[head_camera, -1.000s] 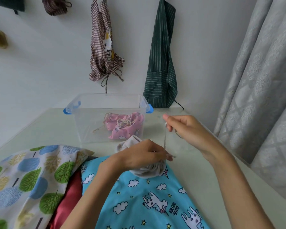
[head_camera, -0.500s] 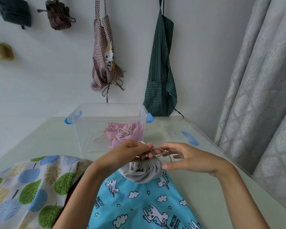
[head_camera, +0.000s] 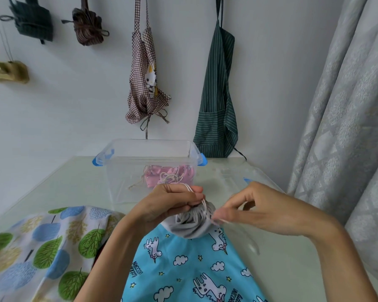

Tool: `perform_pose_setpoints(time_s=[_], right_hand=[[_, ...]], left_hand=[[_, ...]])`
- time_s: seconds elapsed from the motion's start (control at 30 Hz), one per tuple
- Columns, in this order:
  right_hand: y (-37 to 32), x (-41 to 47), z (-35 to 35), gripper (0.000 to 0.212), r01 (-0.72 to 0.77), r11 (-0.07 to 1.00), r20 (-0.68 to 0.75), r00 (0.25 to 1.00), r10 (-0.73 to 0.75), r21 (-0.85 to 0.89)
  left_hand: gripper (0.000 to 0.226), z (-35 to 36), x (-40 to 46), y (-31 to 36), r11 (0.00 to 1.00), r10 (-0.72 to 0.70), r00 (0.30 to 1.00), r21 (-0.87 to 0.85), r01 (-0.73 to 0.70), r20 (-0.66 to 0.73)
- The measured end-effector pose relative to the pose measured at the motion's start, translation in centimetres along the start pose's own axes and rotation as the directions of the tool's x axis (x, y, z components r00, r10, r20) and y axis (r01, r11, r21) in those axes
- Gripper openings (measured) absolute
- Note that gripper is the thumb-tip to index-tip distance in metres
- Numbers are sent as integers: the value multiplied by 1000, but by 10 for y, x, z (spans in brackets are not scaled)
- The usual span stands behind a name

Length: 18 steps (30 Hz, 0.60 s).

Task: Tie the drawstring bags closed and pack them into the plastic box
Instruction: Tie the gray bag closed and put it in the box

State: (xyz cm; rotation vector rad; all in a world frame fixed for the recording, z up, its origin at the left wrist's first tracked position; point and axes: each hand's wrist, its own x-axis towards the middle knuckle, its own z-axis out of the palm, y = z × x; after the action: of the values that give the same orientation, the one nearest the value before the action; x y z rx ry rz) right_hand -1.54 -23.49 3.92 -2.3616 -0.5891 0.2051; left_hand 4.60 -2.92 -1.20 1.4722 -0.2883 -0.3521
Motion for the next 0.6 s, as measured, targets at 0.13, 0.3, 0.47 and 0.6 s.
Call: perform_pose_setpoints(time_s=[0.13, 0.3, 0.47, 0.6], right_hand=[[17, 19, 8, 22, 4, 1000, -238, 971, 2, 23], [32, 41, 33, 24, 33, 993, -107, 994, -20, 118], [39, 43, 34, 26, 70, 985, -180, 983, -41, 159], [35, 41, 33, 19, 50, 981, -115, 993, -29, 189]], left_hand=[[9, 0, -1, 3, 995, 24, 1000, 98, -23, -4], [11, 5, -6, 7, 974, 140, 990, 173, -143, 29], [10, 4, -5, 4, 865, 393, 914, 376, -332, -98], [13, 0, -2, -1, 817, 517, 830, 411, -404, -211]])
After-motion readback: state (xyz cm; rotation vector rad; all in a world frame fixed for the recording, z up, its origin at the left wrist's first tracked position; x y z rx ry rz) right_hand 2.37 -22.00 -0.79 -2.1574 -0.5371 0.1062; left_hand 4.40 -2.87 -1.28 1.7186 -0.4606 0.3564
